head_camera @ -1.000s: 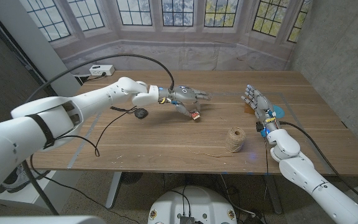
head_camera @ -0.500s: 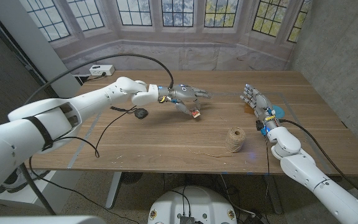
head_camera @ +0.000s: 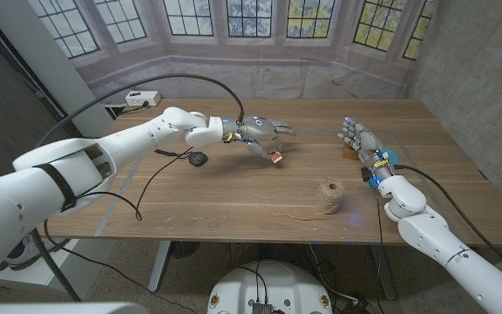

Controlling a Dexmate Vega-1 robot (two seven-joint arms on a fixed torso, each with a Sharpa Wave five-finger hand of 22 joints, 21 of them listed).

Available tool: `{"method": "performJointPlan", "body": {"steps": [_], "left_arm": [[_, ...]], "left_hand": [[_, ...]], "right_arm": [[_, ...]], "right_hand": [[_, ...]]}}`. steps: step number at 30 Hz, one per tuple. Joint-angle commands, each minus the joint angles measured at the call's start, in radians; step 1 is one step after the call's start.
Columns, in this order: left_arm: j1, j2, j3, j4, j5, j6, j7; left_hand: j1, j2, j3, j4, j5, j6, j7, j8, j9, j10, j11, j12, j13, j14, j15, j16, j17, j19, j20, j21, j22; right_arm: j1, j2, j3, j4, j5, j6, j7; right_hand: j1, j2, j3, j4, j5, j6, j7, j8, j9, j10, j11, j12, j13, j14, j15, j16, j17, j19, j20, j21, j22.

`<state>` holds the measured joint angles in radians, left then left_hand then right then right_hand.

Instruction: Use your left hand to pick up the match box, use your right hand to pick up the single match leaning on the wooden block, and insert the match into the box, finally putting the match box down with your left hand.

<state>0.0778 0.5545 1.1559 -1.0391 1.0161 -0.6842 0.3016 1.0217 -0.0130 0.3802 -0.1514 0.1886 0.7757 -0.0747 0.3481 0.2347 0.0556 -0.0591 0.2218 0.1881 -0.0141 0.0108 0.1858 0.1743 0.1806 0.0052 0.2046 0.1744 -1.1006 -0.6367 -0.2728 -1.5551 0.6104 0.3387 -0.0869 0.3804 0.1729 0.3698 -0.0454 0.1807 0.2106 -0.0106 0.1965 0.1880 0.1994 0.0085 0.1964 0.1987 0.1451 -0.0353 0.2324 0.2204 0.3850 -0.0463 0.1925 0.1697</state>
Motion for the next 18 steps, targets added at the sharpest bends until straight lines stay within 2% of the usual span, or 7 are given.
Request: {"method": "performJointPlan", "body": {"steps": [1,18], "left_arm": [[0.002,-0.017,-0.011,0.014,-0.024,0.010,-0.007],[0.008,-0.045,-0.024,0.039,-0.087,0.027,-0.051]], "left_hand": [[0.009,0.001,-0.006,0.000,-0.001,0.008,-0.002,0.010,0.004,0.009,0.005,-0.002,0.004,0.004,0.002,0.000,0.002,0.005,-0.002,-0.002,0.003],[0.010,0.004,-0.010,0.000,-0.002,0.010,0.000,0.012,0.005,0.014,0.006,-0.003,0.004,0.005,0.003,-0.001,0.002,0.004,-0.002,-0.003,0.003]], "right_arm": [[-0.008,-0.045,0.013,-0.034,-0.007,-0.050,-0.006],[0.021,-0.129,0.009,-0.063,-0.023,-0.155,0.025]], "right_hand": [[-0.006,0.001,0.004,-0.005,-0.001,0.009,0.004,0.000,0.004,0.005,0.002,0.004,0.001,0.005,-0.011,0.003,0.004,0.011,-0.004,0.003,0.002],[-0.006,0.001,0.005,-0.005,0.000,0.007,0.005,-0.001,0.004,0.003,0.001,0.003,0.001,0.004,-0.011,0.002,0.003,0.013,-0.006,0.003,0.002]]}}
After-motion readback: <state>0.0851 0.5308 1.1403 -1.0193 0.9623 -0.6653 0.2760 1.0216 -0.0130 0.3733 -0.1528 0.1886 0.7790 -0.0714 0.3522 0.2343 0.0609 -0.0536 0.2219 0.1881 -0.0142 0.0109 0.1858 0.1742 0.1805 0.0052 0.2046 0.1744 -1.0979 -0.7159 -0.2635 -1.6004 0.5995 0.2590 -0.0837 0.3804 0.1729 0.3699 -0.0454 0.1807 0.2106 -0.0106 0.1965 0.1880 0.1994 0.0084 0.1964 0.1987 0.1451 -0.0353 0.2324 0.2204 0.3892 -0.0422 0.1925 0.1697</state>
